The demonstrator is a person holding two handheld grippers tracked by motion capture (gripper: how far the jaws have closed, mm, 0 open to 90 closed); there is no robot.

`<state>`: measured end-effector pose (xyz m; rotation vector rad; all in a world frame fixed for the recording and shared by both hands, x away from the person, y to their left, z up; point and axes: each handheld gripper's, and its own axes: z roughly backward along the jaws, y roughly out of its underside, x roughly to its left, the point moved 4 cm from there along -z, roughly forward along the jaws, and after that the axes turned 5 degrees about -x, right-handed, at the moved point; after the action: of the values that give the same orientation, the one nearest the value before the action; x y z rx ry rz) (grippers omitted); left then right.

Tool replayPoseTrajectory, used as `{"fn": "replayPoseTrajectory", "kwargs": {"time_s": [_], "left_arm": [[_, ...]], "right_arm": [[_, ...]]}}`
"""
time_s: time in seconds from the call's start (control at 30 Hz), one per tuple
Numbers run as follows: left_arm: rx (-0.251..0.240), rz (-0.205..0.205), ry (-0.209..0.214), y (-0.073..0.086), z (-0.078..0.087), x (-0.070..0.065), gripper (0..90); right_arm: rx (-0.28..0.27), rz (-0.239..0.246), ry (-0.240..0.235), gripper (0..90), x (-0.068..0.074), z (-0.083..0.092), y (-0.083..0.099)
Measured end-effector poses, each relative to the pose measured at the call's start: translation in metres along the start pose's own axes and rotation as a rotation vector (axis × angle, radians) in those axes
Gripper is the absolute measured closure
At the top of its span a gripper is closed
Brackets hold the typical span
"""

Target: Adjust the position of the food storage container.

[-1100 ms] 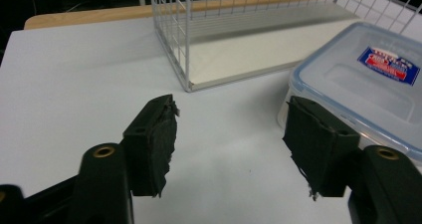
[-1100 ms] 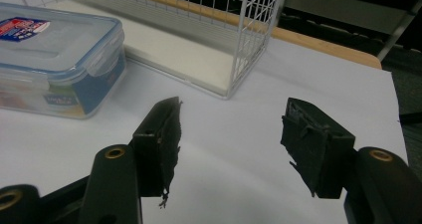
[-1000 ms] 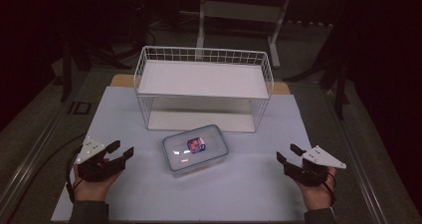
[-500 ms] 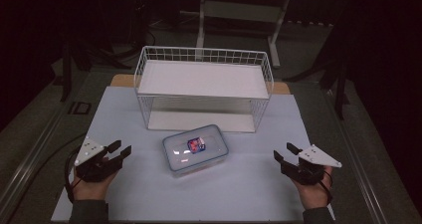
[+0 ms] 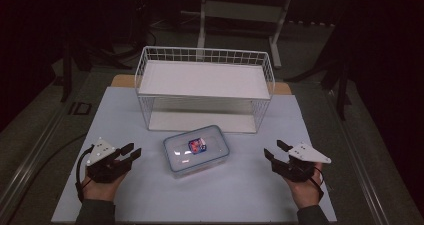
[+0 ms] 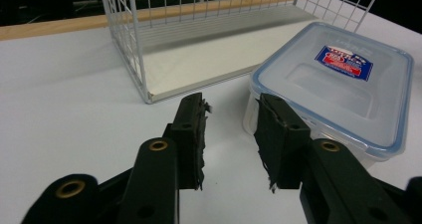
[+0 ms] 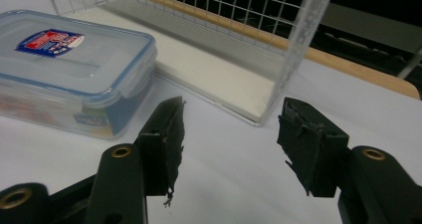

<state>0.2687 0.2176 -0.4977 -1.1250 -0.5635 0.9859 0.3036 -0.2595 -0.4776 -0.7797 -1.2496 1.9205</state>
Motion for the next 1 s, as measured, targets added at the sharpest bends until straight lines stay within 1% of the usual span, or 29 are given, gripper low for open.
{"fn": "replayPoseTrajectory", "kwargs": {"time_s": [0.07,0.1,0.2,0.23,0.27,0.3,0.37,0.4,0.43,0.47,0.5,0.53,0.57,0.6,0.7,0.73,0.83,0.87,0.9,0.97,1.0], "left_arm": [[0.001,-0.001,0.004,0.000,-0.001,-0.001,63.0],[0.005,-0.003,0.007,0.000,-0.001,-0.002,62.6],[0.021,-0.001,0.031,0.002,-0.007,-0.007,62.1],[0.021,-0.001,0.031,0.002,-0.007,-0.007,62.0],[0.029,-0.009,0.035,0.003,-0.009,-0.009,61.8],[0.043,-0.020,0.048,0.004,-0.012,-0.013,61.6],[0.053,-0.032,0.055,0.005,-0.015,-0.017,61.0],[0.053,-0.032,0.055,0.005,-0.015,-0.017,60.6],[0.064,-0.045,0.062,0.005,-0.017,-0.020,60.4],[0.064,-0.045,0.062,0.005,-0.017,-0.020,60.3],[0.070,-0.054,0.059,0.005,-0.019,-0.021,60.3],[0.075,-0.053,0.052,0.005,-0.020,-0.021,60.4],[0.075,-0.053,0.052,0.005,-0.020,-0.021,60.5],[0.078,-0.044,0.052,0.005,-0.020,-0.020,61.0],[0.080,-0.039,0.049,0.005,-0.021,-0.019,61.9],[0.092,-0.040,0.056,0.006,-0.023,-0.020,63.2],[0.103,-0.047,0.059,0.007,-0.025,-0.021,63.8],[0.112,-0.051,0.068,0.008,-0.028,-0.023,65.3],[0.118,-0.050,0.079,0.008,-0.030,-0.024,66.1],[0.122,-0.054,0.082,0.009,-0.031,-0.025,68.7],[0.136,-0.065,0.089,0.010,-0.033,-0.028,70.2]], "right_arm": [[0.000,0.000,-0.004,43.0,0.002,-0.002,-0.001],[-0.003,0.001,-0.014,43.5,0.004,-0.005,-0.003],[-0.001,-0.006,-0.038,45.8,0.008,-0.013,-0.007],[-0.001,-0.006,-0.038,45.8,0.008,-0.013,-0.007],[-0.001,-0.013,-0.057,47.6,0.010,-0.020,-0.009],[0.002,-0.019,-0.070,48.8,0.011,-0.023,-0.011],[0.012,-0.034,-0.089,52.1,0.014,-0.031,-0.014],[0.012,-0.034,-0.089,52.1,0.014,-0.031,-0.014],[0.019,-0.044,-0.109,56.3,0.016,-0.038,-0.016],[0.019,-0.044,-0.109,56.3,0.016,-0.038,-0.016],[0.032,-0.060,-0.124,59.1,0.019,-0.046,-0.017],[0.038,-0.067,-0.130,60.5,0.020,-0.049,-0.017],[0.038,-0.067,-0.130,60.5,0.020,-0.049,-0.017],[0.049,-0.082,-0.143,63.7,0.023,-0.056,-0.017],[0.055,-0.090,-0.152,65.3,0.025,-0.060,-0.017],[0.071,-0.103,-0.168,70.6,0.028,-0.069,-0.017],[0.092,-0.115,-0.181,75.1,0.029,-0.078,-0.017],[0.101,-0.119,-0.190,77.4,0.029,-0.082,-0.016],[0.108,-0.123,-0.194,77.8,0.029,-0.084,-0.016],[0.121,-0.129,-0.205,81.0,0.030,-0.090,-0.016],[0.129,-0.126,-0.213,82.9,0.030,-0.093,-0.015]]}}
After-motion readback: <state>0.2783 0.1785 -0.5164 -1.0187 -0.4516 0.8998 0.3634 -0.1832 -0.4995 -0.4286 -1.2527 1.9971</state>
